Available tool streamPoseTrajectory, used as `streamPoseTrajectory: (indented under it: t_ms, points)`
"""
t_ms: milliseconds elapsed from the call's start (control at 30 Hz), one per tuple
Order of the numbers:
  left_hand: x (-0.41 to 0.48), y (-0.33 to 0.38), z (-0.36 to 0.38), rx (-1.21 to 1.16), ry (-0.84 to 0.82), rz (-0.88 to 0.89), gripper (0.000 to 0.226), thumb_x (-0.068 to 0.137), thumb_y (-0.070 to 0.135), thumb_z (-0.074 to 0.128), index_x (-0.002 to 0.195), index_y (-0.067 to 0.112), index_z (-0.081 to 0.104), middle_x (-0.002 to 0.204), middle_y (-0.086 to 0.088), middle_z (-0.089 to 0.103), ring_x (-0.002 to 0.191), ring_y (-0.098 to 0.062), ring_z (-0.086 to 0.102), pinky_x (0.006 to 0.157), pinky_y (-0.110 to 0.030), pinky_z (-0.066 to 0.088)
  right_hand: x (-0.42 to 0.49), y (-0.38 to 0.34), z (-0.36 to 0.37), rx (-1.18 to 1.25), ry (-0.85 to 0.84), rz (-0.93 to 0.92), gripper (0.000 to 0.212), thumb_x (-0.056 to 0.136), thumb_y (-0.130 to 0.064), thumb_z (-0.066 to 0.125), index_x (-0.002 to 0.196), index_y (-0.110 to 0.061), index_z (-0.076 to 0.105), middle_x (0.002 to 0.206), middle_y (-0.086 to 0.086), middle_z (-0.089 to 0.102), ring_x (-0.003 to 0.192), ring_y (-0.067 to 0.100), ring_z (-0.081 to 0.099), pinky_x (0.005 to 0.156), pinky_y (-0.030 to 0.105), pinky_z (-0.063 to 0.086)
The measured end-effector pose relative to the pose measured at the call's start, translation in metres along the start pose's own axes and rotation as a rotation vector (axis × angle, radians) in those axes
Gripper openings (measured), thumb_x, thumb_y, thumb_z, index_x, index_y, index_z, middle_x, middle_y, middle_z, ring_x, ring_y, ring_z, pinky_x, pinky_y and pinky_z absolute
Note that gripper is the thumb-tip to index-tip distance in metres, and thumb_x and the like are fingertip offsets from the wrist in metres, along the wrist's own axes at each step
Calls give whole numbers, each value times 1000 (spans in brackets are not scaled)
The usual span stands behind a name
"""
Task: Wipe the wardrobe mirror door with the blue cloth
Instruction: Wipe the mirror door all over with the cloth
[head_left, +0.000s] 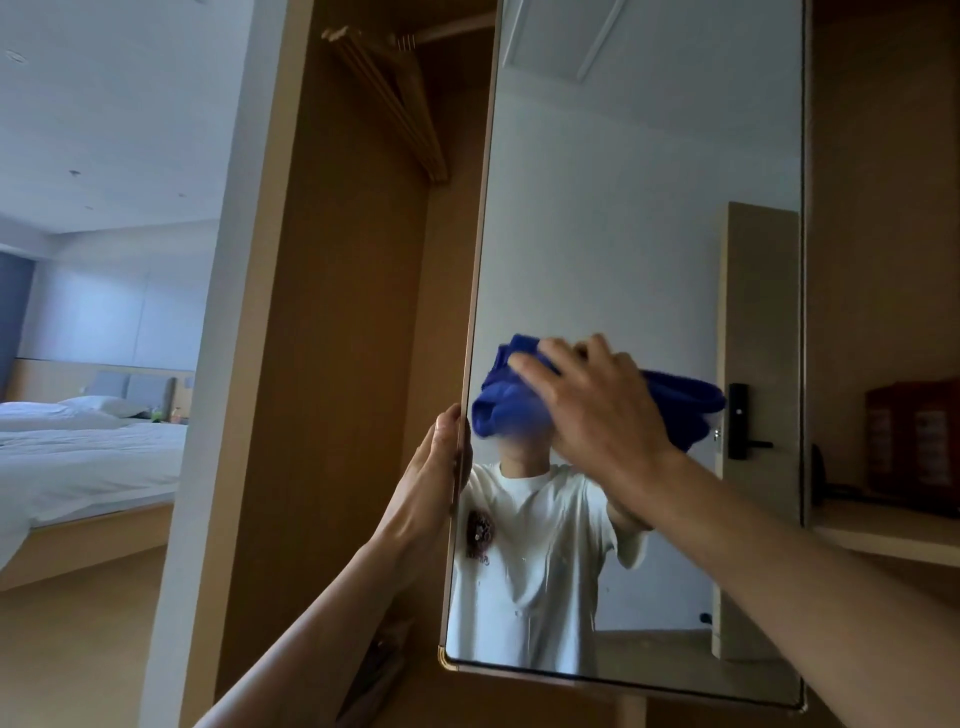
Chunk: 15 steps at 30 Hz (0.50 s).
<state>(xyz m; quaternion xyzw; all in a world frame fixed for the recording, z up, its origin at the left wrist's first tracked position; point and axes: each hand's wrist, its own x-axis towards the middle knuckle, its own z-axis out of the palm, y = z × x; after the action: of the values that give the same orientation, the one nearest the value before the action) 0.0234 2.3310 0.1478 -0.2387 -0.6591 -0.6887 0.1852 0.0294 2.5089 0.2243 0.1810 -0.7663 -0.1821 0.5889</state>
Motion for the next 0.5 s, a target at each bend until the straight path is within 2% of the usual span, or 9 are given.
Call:
streamPoseTrajectory:
  t_ms: [67, 100, 133, 167, 267, 367, 433, 500]
  points:
    - [1, -4, 0, -14, 29, -13, 53, 105, 57, 24, 152, 39, 42, 143, 2, 60, 126, -14, 61, 107, -38, 50, -24, -25, 10, 5, -44, -87, 67, 74, -20, 78, 136, -19, 53, 128, 12, 58, 104, 38, 56, 81, 50, 51]
    - [1, -7, 0, -15, 27, -28, 49, 105, 59, 25, 145, 42, 47, 135, 4, 65, 115, -9, 66, 94, -31, 57, -36, -35, 14, 17, -71, -125, 70, 72, -21, 79, 136, -19, 52, 129, 12, 58, 105, 39, 56, 82, 52, 52]
    - [1, -8, 1, -18, 21, -45, 48, 104, 60, 26, 141, 43, 50, 130, 6, 66, 107, -6, 68, 80, -23, 58, -47, -43, 18, 18, -98, -163, 72, 71, -23, 81, 136, -20, 52, 129, 13, 58, 106, 40, 57, 83, 53, 52]
    - [1, -9, 0, -19, 13, -65, 50, 103, 62, 26, 142, 41, 50, 131, 6, 66, 108, -7, 68, 74, -19, 56, -56, -48, 22, 9, -121, -202, 72, 71, -26, 82, 136, -20, 52, 129, 13, 59, 107, 41, 58, 85, 54, 53]
    - [3, -14, -2, -2, 18, -76, 61, 100, 68, 28, 153, 41, 39, 146, 2, 56, 129, -19, 58, 80, -22, 52, -65, -49, 25, 9, -121, -257, 72, 70, -26, 86, 133, -20, 53, 125, 13, 62, 107, 41, 62, 85, 54, 56]
    - [5, -15, -2, 63, 11, -50, 71, 91, 80, 30, 155, 49, 30, 155, 0, 46, 134, -23, 53, 94, -31, 52, -55, -34, 21, 12, -70, -215, 70, 66, -24, 89, 129, -19, 56, 122, 13, 64, 103, 37, 65, 82, 51, 58]
    - [8, -14, 0, 72, -12, -40, 83, 84, 84, 35, 158, 47, 22, 161, 0, 39, 138, -23, 49, 106, -38, 46, -45, -14, 18, -4, -37, -158, 70, 66, -20, 88, 129, -16, 58, 123, 15, 64, 102, 39, 63, 80, 52, 58]
    - [7, -11, 2, 113, -26, -27, 100, 72, 96, 39, 158, 48, 19, 164, 2, 34, 142, -24, 44, 116, -45, 38, -31, 12, 9, -50, -17, -81, 73, 68, -24, 88, 132, -17, 55, 125, 14, 60, 100, 37, 59, 79, 51, 54]
